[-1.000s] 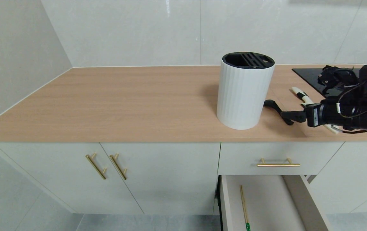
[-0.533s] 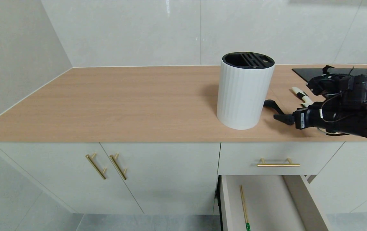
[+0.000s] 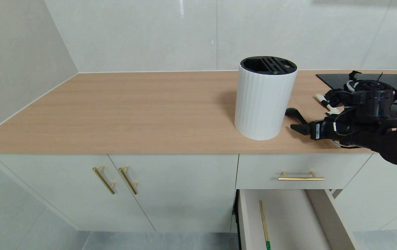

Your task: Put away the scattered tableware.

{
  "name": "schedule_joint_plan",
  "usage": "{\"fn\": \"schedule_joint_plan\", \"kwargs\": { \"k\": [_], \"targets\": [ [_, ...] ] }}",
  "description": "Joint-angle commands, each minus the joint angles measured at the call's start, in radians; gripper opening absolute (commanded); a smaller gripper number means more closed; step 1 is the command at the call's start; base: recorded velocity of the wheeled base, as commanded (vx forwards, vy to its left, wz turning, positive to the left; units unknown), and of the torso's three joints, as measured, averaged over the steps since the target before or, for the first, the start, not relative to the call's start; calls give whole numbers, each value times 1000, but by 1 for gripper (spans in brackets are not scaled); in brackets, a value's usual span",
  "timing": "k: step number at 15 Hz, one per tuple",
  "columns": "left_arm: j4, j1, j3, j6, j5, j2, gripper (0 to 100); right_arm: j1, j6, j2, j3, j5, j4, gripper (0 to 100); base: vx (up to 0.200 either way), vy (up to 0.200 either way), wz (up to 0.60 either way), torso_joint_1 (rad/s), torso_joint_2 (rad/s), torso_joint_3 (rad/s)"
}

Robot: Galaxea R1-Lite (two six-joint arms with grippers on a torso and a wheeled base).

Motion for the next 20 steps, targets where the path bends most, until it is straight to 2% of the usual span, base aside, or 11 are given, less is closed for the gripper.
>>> {"fn": "schedule_joint_plan", "kwargs": {
  "k": [1, 8, 9, 16, 20],
  "targets": [
    [0, 0, 0, -1, 0, 0, 100, -1, 4, 6, -6, 0, -1, 100, 0, 0, 0, 0, 0, 0],
    [0, 0, 0, -1, 0, 0, 100, -3, 1, 29, -6, -9, -2, 100, 0, 0, 0, 0, 0, 0],
    [0, 0, 0, -1, 0, 0, 100, -1, 1, 31, -6, -9, -2, 0, 0, 0, 0, 0, 0, 0],
    [0, 0, 0, -1, 0, 0, 100, -1, -1, 40, -6, -11, -17, 0, 0, 0, 0, 0, 0, 0],
    [0, 0, 0, -1, 0, 0, 100, -1, 25, -9, 0, -81, -17, 0, 0, 0, 0, 0, 0, 0]
  ]
}}
